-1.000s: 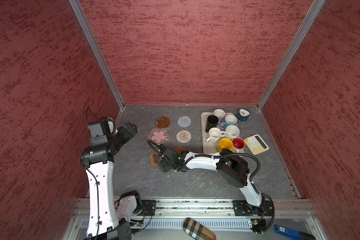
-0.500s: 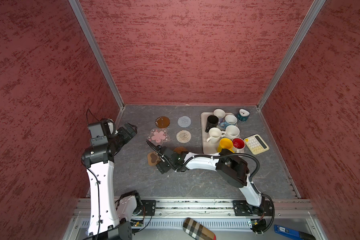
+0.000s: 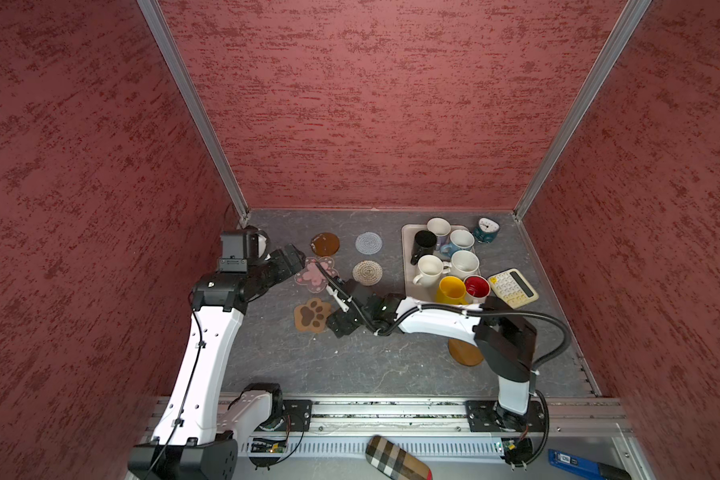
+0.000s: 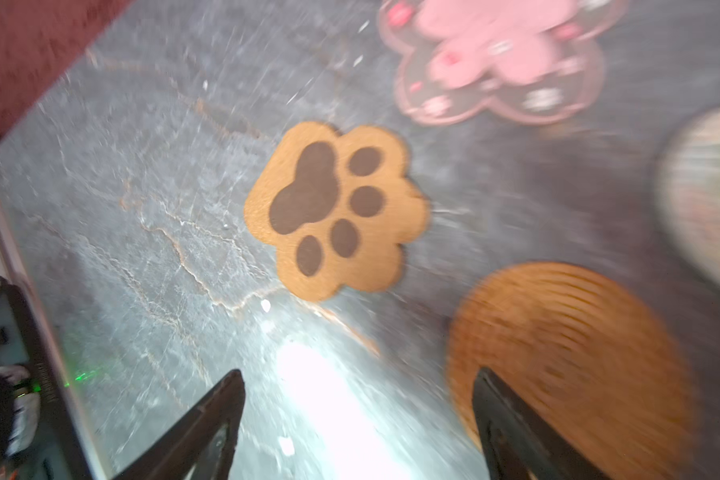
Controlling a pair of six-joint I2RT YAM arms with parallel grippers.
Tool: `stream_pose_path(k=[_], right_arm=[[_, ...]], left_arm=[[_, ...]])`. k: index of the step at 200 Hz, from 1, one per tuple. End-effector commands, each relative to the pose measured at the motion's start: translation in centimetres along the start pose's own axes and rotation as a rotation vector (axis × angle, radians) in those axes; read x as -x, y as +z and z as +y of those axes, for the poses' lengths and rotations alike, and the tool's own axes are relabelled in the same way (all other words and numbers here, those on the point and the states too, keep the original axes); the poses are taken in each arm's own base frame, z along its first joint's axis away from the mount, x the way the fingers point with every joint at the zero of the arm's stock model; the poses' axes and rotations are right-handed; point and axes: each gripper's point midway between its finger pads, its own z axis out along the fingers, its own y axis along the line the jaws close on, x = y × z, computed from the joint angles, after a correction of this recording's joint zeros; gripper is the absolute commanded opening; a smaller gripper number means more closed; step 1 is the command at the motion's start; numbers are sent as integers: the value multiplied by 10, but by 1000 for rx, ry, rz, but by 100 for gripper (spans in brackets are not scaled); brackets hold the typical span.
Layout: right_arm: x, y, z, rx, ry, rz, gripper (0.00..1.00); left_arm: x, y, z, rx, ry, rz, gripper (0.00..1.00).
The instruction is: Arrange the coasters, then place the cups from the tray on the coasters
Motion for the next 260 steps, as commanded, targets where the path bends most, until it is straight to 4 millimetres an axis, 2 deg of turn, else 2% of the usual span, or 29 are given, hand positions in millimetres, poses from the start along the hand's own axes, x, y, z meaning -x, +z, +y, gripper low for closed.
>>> stream_pose_path(k=[1,33,51,57,78,101,157,184,202,229,260], right_arm=[[-15,-32,-35,-92,46,28,87],[-51,-74,-74,-201,134,73,89],[-74,-90,-93,-243,205,98,90],[-76,-101,-99,-252,231,80,91],[-98,-120,-125,-311,319,78,93],[-116,-134,-144,-317,426,52,93],[-149,-166,-195,-446,635,-5,95],[-153,-177,-213,-482,722,-49,96],[-163,-185,-230,-512,829,-89,96],[-175,-190,-241,-525,906,-112,96],[-186,-187,-247,-512,976,-109,94]], left_arm=[[4,13,-10,41,33,-50,100],[-19,48,-35,29,94,14,100],[-30,65,-51,5,118,39,100],[-34,69,-56,2,128,47,100],[-47,84,-72,-14,159,75,100],[-60,97,-84,-25,186,104,100],[-71,109,-87,-47,192,138,100],[-71,108,-83,-36,199,140,100],[-68,106,-77,-34,189,136,100],[-67,105,-67,-44,162,139,100],[-66,109,-59,-42,144,148,100]])
